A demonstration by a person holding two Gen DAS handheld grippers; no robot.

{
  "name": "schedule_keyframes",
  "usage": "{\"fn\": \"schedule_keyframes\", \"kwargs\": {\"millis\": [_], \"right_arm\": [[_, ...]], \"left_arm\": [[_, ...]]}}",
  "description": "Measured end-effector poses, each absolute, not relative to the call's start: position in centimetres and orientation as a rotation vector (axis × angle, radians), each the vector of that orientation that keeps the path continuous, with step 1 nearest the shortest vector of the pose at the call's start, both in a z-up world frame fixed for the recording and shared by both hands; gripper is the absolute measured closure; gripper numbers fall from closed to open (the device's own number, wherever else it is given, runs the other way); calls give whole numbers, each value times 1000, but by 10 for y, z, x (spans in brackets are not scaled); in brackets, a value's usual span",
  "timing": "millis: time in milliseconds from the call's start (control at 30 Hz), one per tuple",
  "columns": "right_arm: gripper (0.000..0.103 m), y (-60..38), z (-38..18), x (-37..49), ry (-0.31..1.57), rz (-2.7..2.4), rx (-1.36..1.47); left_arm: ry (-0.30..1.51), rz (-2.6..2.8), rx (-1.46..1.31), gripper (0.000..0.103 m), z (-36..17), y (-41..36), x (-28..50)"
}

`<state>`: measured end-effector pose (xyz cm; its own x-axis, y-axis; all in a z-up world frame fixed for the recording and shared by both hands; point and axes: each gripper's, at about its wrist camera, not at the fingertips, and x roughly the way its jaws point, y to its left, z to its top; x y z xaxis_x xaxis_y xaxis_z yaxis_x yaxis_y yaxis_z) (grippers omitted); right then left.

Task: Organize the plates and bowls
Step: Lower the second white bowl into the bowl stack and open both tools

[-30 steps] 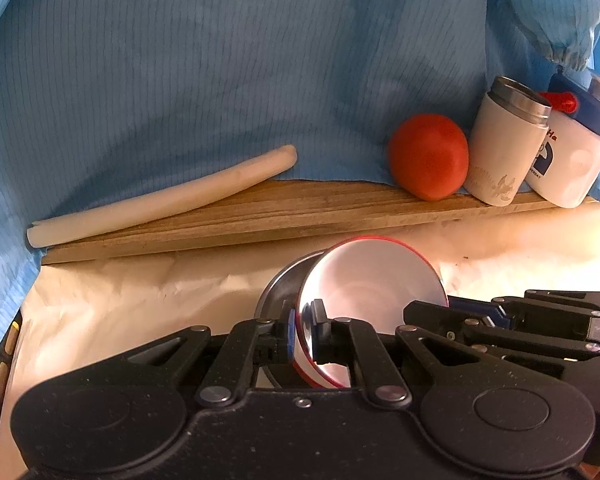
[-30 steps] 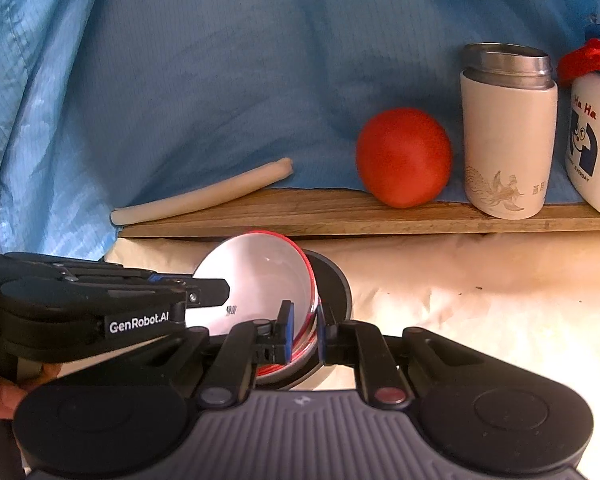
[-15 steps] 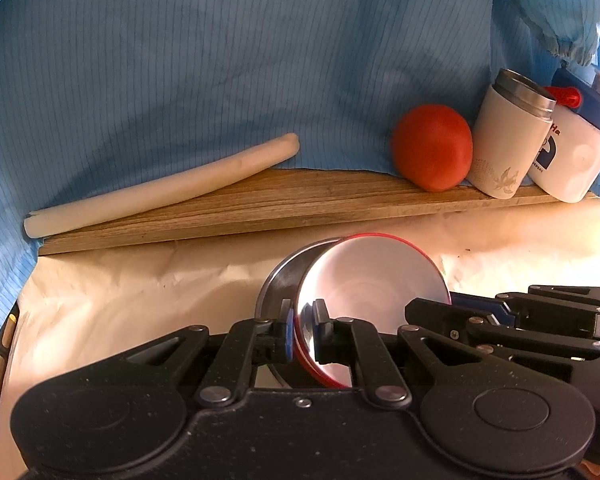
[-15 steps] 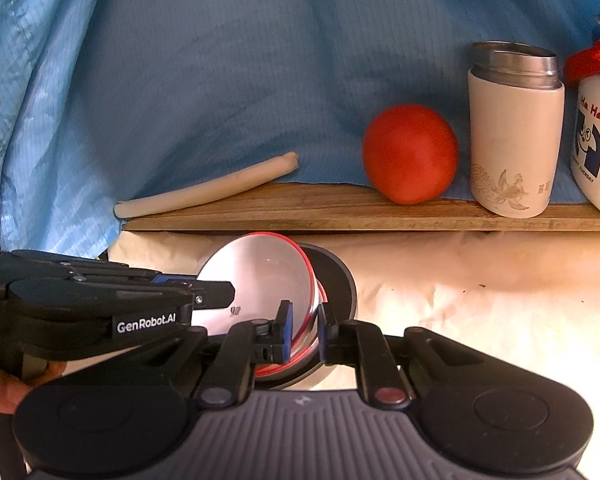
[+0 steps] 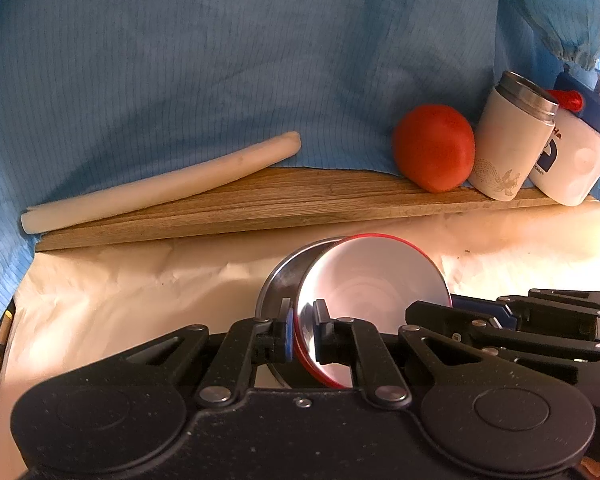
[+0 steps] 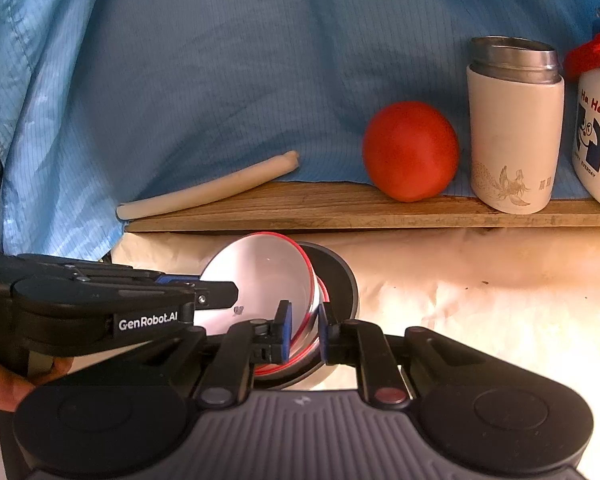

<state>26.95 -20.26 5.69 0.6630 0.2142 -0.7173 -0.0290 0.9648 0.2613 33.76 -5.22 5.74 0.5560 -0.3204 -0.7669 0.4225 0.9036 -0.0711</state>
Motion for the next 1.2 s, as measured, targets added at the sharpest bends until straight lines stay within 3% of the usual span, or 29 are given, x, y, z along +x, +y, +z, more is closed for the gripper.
{"fn": "schedule_keyframes", "kwargs": {"millis": [200,1200], "right_arm": [[81,-202,57,270,837,135,235],[81,-205,62,266,829,143,247]], "left_arm": [[890,-436,127,94,54,-53,340],[894,-442,104,90,57,-51,338]]}}
